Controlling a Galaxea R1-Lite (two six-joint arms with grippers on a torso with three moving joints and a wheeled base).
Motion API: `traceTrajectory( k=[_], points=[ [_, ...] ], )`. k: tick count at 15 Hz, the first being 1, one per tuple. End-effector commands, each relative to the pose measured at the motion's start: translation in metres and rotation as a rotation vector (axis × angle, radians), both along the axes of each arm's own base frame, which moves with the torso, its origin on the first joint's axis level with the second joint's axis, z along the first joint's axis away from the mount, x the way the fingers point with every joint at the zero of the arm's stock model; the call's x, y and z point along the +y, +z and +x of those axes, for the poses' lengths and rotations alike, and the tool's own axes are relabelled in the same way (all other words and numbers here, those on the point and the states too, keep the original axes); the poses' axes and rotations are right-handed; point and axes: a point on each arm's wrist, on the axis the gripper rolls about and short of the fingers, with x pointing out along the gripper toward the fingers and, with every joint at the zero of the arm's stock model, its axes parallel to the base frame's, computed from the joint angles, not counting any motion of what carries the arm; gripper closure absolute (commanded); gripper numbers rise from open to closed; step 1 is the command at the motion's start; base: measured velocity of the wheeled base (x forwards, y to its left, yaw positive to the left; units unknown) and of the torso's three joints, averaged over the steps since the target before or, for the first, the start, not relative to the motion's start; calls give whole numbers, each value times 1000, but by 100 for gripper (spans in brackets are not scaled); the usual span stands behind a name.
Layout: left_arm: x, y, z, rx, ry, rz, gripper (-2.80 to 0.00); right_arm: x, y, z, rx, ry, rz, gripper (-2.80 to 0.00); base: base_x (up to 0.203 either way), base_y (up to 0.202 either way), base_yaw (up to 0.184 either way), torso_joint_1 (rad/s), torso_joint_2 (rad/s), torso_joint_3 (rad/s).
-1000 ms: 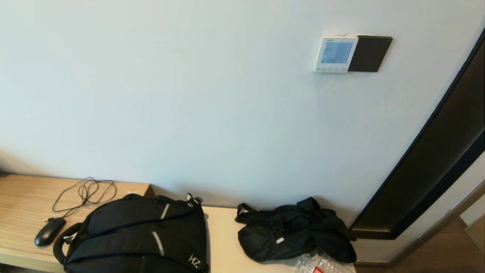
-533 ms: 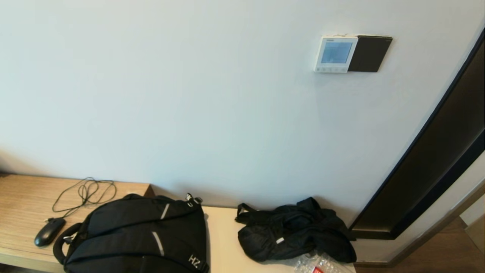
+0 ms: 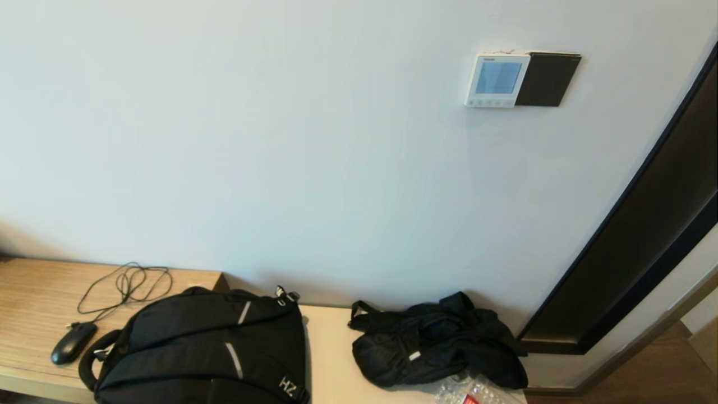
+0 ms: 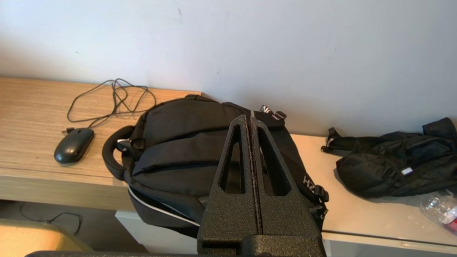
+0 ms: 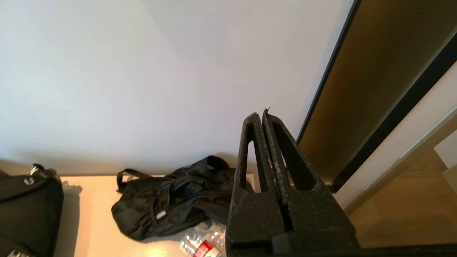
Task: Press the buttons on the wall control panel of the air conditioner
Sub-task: Turn on the central air conditioner
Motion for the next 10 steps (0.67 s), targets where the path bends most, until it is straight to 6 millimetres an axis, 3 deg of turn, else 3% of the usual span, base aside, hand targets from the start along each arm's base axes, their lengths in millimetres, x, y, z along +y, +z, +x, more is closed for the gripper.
traceTrajectory(
  k=[1,3,6,10],
  points=[
    [0,0,0,0,0,-1,0,-3,13,79,120,-16,6,0,0,0,0,0,0,0],
    [0,0,0,0,0,-1,0,3,22,123,103,-65,-2,0,0,0,0,0,0,0],
    [0,0,0,0,0,0,0,30,27,182,59,-127,-10,0,0,0,0,0,0,0],
    [0,0,0,0,0,-1,0,48,31,242,4,-184,-6,0,0,0,0,0,0,0]
  ],
)
